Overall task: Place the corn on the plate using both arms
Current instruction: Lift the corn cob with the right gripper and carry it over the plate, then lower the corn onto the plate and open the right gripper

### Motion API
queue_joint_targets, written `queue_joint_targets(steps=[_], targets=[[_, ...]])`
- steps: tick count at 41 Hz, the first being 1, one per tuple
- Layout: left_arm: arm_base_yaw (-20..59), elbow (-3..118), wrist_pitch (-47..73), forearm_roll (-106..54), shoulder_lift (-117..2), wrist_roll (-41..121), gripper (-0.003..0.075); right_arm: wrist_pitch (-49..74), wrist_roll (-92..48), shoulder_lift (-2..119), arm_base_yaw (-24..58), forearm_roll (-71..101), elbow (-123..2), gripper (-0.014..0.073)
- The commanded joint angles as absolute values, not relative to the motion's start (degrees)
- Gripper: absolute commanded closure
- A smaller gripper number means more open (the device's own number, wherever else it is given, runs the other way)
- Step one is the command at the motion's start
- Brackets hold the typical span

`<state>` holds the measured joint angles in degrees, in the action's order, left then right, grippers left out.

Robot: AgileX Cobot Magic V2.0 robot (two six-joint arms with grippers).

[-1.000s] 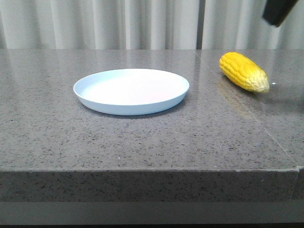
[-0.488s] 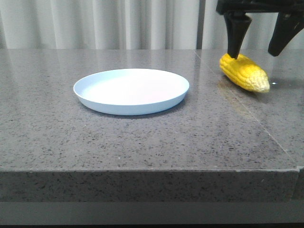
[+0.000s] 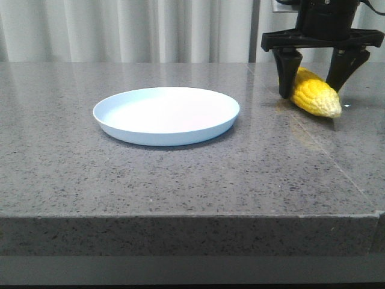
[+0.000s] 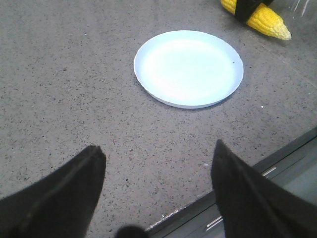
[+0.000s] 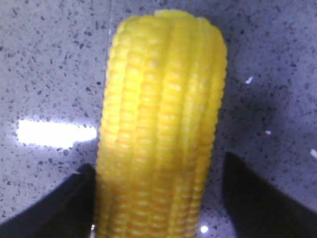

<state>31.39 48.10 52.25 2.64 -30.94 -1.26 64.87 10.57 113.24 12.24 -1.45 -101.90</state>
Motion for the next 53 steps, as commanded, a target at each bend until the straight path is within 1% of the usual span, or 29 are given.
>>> queue_joint_targets(steps=[1,3,5,15,23,32,43,44,47,53], targets=[[31.9,49.5,48.2,2.4,-31.3,-1.7,0.0261,64.6,10.5,110.1,12.0,-0.4,-103.7,0.0254],[31.9,49.5,48.2,2.4,-31.3,-1.7,0.0261,64.6,10.5,110.1,12.0,0.0,-103.7,0.0302],[31.9,49.5,48.2,2.4,-31.3,-1.7,0.0261,64.9,10.5,110.1,12.0,0.0,-103.7,0.0325],[31.9,49.5,48.2,2.4,-31.3,-1.7,0.0261,70.6,10.4,108.4,13.0,1.6,-108.6,0.0326],[31.9,49.5,48.2,2.4,-31.3,-1.7,0.0260,76.6,10.4,107.0,18.3,4.1,-116.6,0.0326],[31.9,49.5,48.2,2.4,-31.3,-1.7,0.0261,75.4,11.6,108.0,26.4,6.4,-118.7,0.0324],[31.9,49.5,48.2,2.4,-31.3,-1.7,0.0261,71.3,18.7,113.8,32.1,7.2,-118.6,0.0320],[31.9,49.5,48.2,2.4,-31.3,-1.7,0.0261,70.9,19.0,114.2,32.3,7.2,-118.6,0.0311],[31.9,49.5,48.2,2.4,-31.3,-1.7,0.0261,70.1,19.2,115.6,32.7,7.2,-118.6,0.0243],[31.9,49.5,48.2,2.4,-31.3,-1.7,0.0261,69.8,19.5,116.7,32.7,7.3,-118.6,0.0002]])
